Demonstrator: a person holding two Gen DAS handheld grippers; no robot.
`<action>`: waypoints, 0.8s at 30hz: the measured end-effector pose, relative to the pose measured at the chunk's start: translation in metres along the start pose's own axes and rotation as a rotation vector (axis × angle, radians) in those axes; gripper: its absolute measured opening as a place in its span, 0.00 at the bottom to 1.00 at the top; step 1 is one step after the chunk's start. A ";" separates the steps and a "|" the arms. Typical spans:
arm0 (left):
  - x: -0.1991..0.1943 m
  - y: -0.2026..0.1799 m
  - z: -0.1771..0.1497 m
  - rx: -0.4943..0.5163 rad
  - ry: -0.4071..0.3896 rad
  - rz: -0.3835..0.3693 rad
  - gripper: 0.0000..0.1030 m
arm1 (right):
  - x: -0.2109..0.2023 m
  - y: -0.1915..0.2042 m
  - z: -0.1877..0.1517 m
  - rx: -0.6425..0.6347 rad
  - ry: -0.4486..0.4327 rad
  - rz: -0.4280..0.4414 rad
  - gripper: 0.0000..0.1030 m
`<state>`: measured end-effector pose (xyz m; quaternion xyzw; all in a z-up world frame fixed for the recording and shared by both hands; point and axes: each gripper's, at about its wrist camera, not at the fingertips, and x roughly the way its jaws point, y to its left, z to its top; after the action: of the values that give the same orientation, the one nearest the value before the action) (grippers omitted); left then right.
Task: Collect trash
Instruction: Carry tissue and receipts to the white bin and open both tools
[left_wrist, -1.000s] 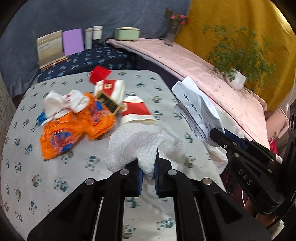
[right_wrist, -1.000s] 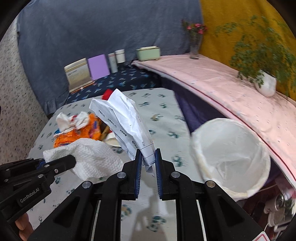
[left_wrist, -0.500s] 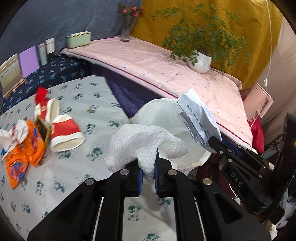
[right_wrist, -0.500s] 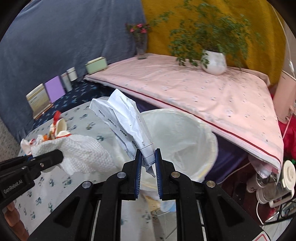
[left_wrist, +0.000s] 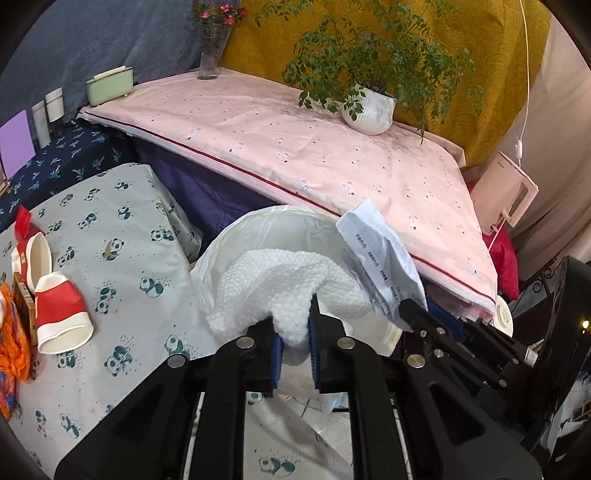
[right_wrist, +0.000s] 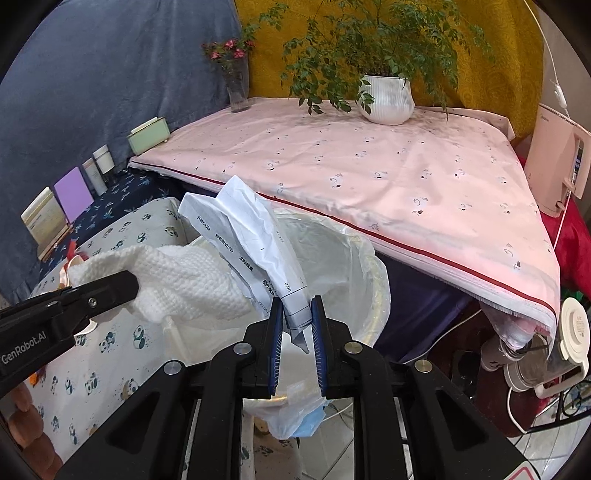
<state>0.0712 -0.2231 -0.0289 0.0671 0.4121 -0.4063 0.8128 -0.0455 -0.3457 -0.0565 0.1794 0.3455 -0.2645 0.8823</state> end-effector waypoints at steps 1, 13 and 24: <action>0.002 0.001 0.001 -0.004 -0.004 0.007 0.32 | 0.003 0.001 0.001 0.000 0.001 0.002 0.18; -0.020 0.039 0.000 -0.086 -0.087 0.120 0.77 | -0.002 0.020 0.014 0.013 -0.064 0.003 0.59; -0.063 0.083 -0.024 -0.183 -0.122 0.182 0.82 | -0.032 0.062 0.008 -0.035 -0.086 0.062 0.66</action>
<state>0.0951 -0.1198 -0.0171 0.0050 0.3894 -0.2950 0.8725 -0.0239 -0.2895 -0.0200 0.1629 0.3059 -0.2385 0.9072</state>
